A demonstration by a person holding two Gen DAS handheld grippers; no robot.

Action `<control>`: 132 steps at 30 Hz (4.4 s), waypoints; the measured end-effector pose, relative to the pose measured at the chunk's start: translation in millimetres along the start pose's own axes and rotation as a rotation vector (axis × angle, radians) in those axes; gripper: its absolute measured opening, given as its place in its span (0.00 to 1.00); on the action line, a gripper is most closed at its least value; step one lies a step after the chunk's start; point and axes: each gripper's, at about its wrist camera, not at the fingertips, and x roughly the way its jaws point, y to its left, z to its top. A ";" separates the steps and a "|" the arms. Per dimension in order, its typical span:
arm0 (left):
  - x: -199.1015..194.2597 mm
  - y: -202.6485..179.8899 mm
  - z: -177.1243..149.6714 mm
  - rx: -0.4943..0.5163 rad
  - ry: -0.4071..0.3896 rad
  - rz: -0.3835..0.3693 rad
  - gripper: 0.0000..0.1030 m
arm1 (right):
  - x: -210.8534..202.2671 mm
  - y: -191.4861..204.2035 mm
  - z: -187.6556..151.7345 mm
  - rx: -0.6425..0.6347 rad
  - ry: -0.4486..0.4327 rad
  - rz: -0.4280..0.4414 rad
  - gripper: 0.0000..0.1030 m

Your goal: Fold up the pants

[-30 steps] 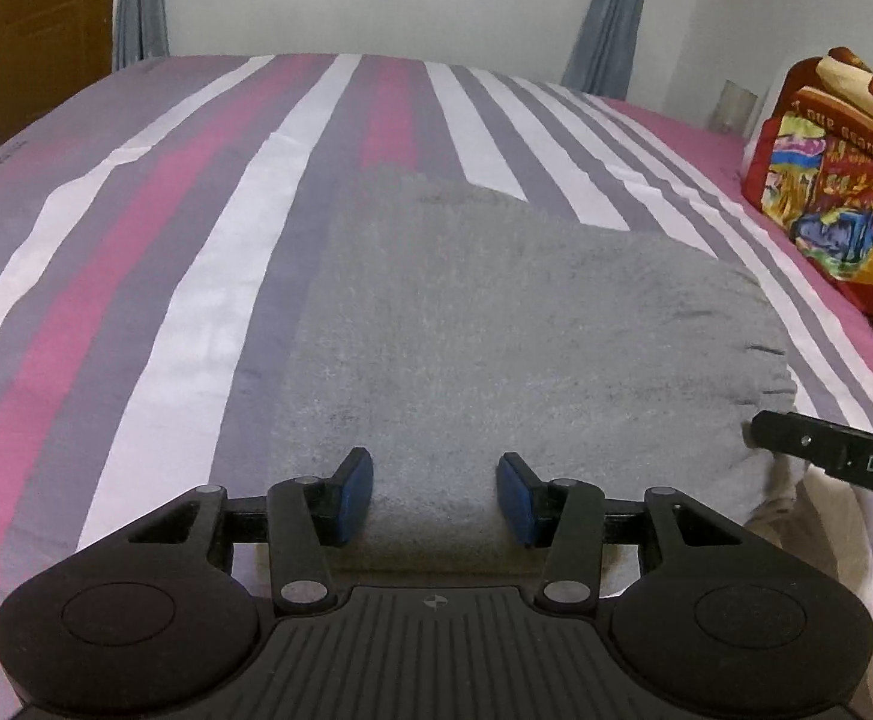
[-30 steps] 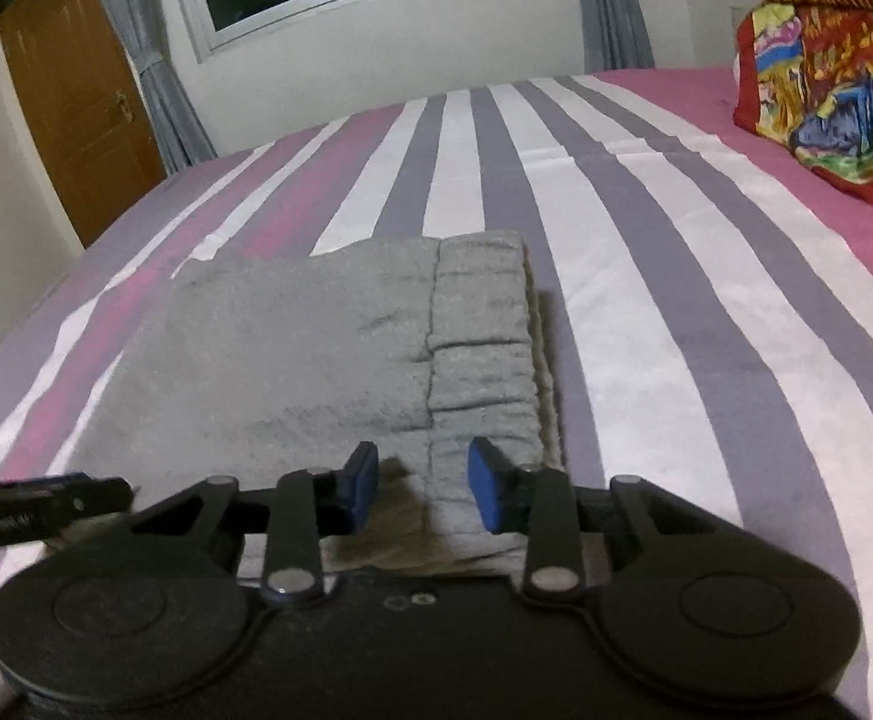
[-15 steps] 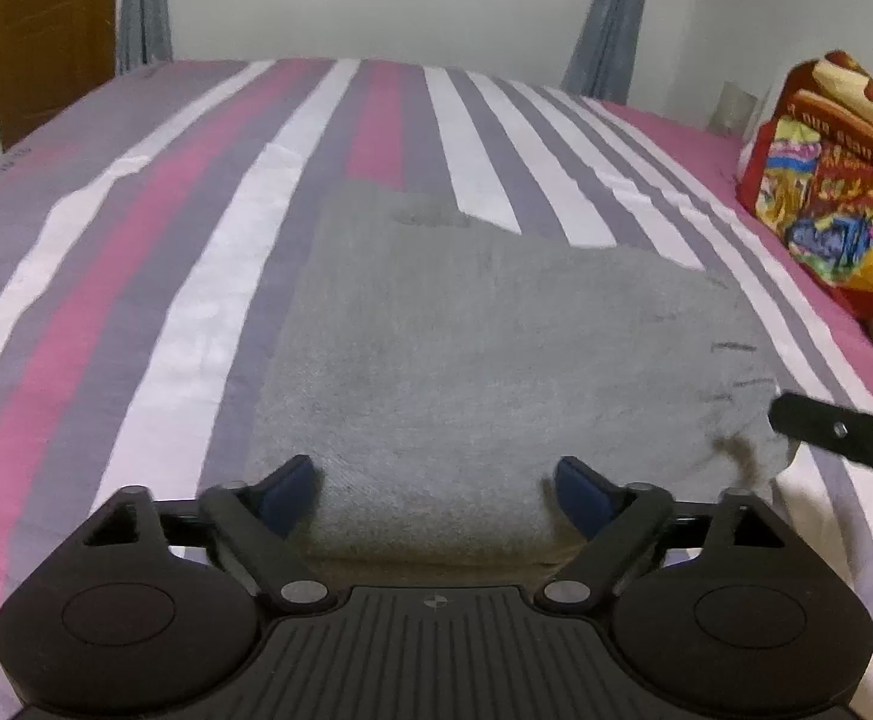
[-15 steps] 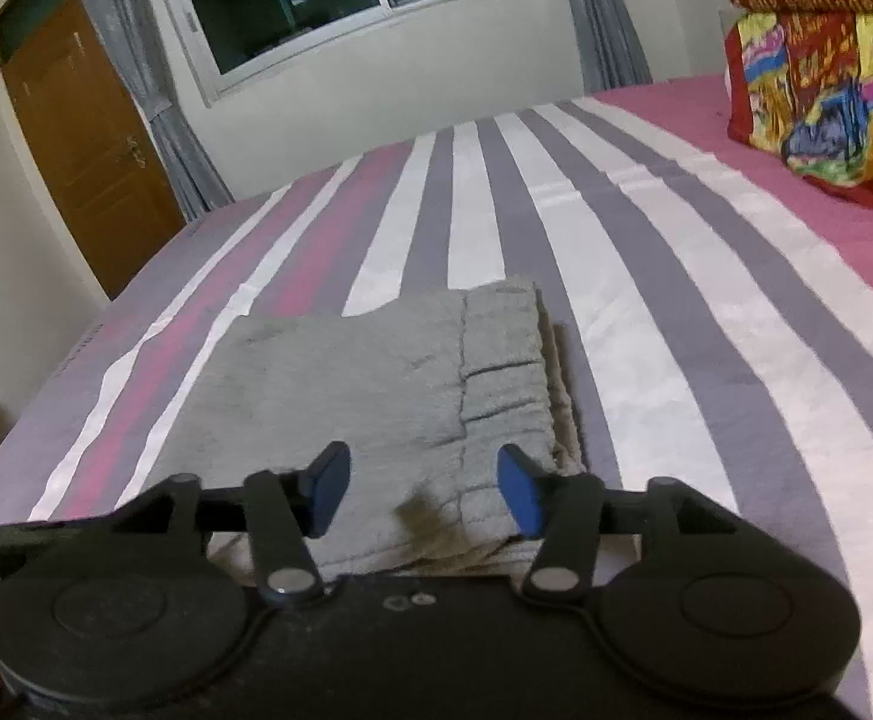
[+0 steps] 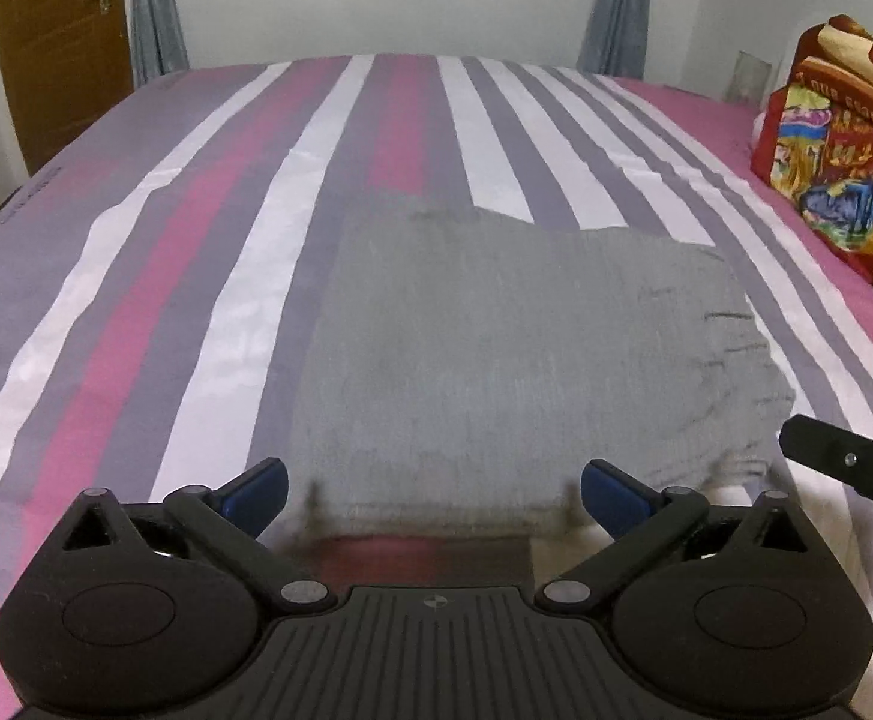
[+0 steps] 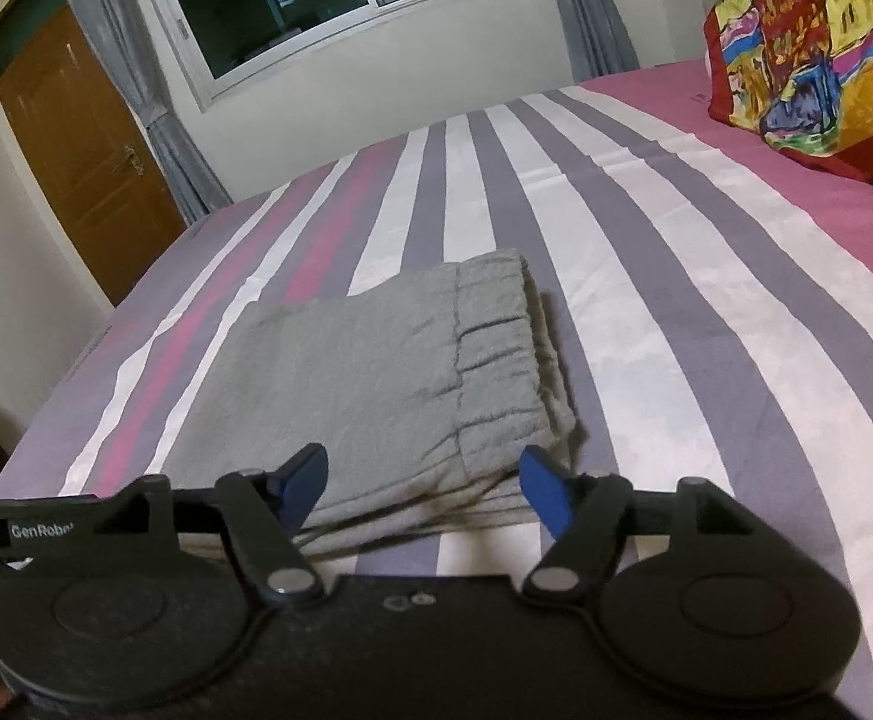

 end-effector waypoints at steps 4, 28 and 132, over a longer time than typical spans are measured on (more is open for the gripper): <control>-7.4 1.1 -2.6 -0.019 0.021 0.020 1.00 | -4.2 3.5 -0.9 0.002 -0.001 0.008 0.72; -92.4 7.2 -14.3 -0.034 -0.126 0.015 1.00 | -56.3 35.7 5.1 -0.039 0.036 -0.148 1.00; -180.3 -20.9 -31.9 0.022 -0.169 0.024 1.00 | -146.3 71.6 -2.9 -0.168 -0.075 -0.189 1.00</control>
